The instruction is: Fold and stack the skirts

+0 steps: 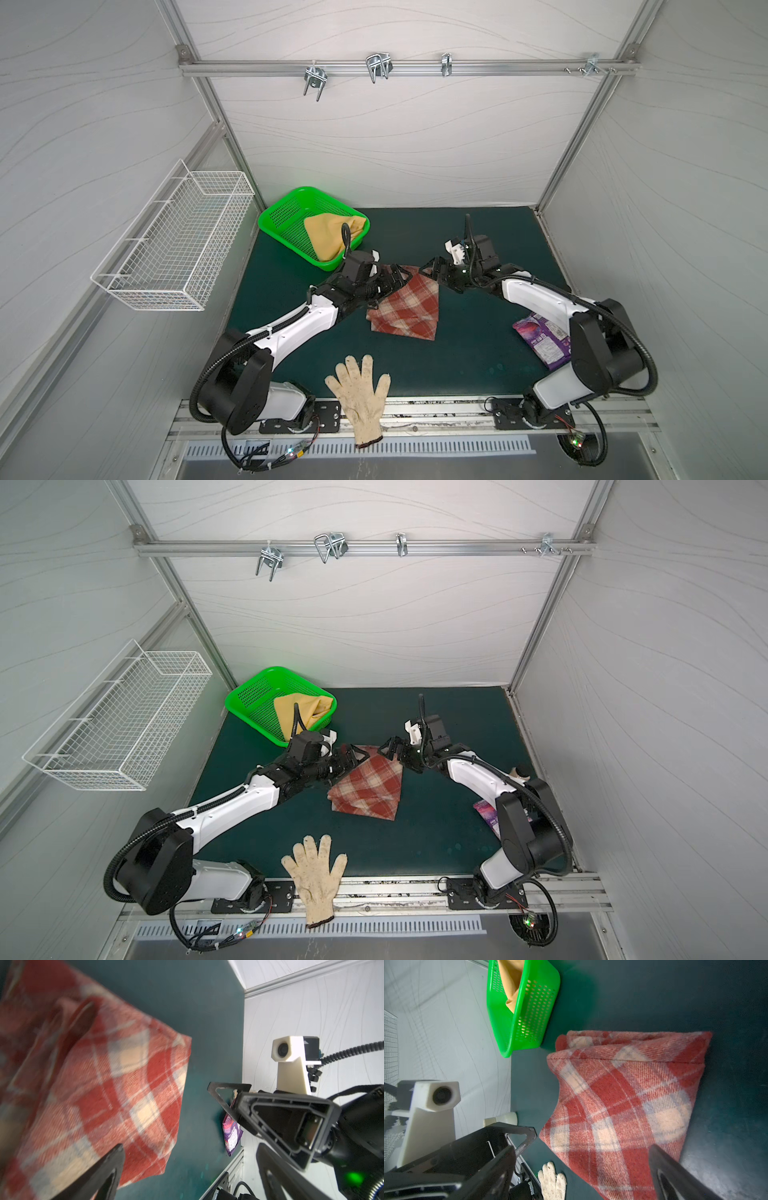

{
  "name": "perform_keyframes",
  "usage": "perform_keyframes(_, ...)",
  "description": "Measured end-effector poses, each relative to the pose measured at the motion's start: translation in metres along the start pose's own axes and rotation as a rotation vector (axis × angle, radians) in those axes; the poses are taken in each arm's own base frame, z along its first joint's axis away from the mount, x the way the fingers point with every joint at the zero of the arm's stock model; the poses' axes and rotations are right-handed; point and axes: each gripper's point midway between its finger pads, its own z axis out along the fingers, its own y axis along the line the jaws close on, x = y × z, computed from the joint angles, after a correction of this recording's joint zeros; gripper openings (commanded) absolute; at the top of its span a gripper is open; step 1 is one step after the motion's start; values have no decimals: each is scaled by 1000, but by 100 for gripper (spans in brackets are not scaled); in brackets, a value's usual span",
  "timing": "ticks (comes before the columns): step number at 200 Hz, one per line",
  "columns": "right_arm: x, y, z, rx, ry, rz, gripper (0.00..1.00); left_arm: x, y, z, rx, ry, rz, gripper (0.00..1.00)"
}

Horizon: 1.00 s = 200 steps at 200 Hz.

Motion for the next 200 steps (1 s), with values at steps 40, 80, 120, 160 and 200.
perform_keyframes(40, 0, -8, 19, -10, 48, 22, 99, 20, 25, -6, -9, 8, -61, 99)
perform_keyframes(80, -5, -10, 34, -28, 71, 27, 99, 27, 21, -21, 46, -21, -83, 99)
perform_keyframes(120, -7, -23, 56, -19, 103, 48, 99, 33, 7, -35, 104, -32, -71, 99)
perform_keyframes(160, -7, -39, 72, 2, 125, 72, 99, 47, -5, -33, 136, 8, -47, 99)
perform_keyframes(200, -12, -40, 75, -4, 119, 72, 99, 67, -12, -16, 153, 69, -21, 99)
